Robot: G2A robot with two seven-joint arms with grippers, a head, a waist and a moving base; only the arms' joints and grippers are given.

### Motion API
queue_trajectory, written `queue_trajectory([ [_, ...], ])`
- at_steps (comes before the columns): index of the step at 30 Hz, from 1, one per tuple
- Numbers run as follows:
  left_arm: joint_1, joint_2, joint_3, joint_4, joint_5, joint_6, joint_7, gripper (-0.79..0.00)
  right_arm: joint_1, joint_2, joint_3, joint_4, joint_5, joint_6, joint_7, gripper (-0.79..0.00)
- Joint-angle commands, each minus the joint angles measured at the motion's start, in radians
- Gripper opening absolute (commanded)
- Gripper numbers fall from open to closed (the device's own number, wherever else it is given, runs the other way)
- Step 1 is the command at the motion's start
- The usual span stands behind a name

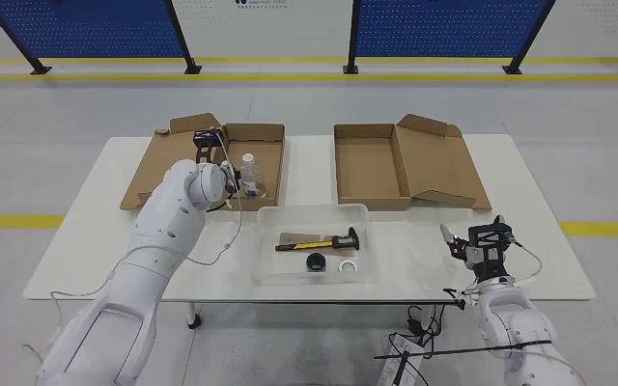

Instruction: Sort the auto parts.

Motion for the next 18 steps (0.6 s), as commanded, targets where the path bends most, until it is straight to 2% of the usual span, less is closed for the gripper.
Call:
queue_trajectory([
  [1, -0.004, -0.003, 0.003, 0.014, 0.001, -0.004, -0.001, -0.785, 0.000, 0.000, 0.000, 0.000, 0.000, 0.000, 0.000, 0.000],
  [18, -0.027, -0.026, 0.025, 0.099, 0.012, -0.035, 0.004, -0.785, 0.000, 0.000, 0.000, 0.000, 0.000, 0.000, 0.000, 0.000],
])
